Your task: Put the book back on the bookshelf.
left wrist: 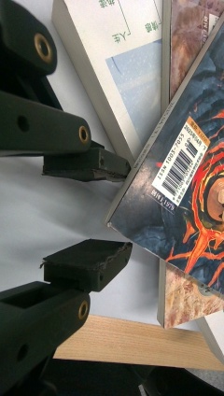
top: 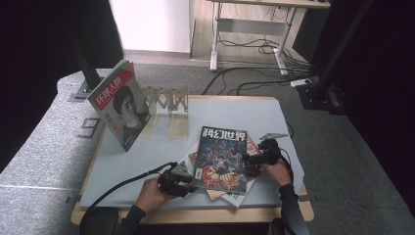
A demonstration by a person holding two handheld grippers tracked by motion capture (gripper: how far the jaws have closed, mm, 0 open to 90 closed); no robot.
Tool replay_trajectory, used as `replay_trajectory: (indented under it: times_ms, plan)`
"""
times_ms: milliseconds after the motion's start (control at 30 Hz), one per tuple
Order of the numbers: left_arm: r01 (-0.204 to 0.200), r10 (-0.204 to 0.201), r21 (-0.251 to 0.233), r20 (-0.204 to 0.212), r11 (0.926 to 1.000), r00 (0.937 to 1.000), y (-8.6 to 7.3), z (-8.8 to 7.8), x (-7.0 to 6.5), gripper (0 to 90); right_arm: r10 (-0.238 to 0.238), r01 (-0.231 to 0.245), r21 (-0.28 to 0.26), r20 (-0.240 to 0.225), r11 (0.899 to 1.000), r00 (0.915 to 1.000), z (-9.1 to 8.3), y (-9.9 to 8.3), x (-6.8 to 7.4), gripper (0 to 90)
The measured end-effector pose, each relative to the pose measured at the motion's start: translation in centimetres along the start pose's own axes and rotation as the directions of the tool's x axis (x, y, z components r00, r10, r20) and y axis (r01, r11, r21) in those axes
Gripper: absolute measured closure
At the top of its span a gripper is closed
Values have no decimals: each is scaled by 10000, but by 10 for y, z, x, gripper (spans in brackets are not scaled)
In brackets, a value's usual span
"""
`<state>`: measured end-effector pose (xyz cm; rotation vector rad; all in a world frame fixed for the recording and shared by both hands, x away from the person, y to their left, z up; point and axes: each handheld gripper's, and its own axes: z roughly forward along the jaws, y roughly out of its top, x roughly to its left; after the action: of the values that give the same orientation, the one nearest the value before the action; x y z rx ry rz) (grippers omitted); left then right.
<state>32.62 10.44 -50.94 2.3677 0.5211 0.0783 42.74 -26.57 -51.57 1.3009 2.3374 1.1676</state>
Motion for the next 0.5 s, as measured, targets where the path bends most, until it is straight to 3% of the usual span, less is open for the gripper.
replay_trajectory:
  times_ms: [500]
  plan:
    - [49,-49,73,-63,10000,10000,-6,-8,-1,609,-159,159,18,4,9999,9999,-1,-3,10,21]
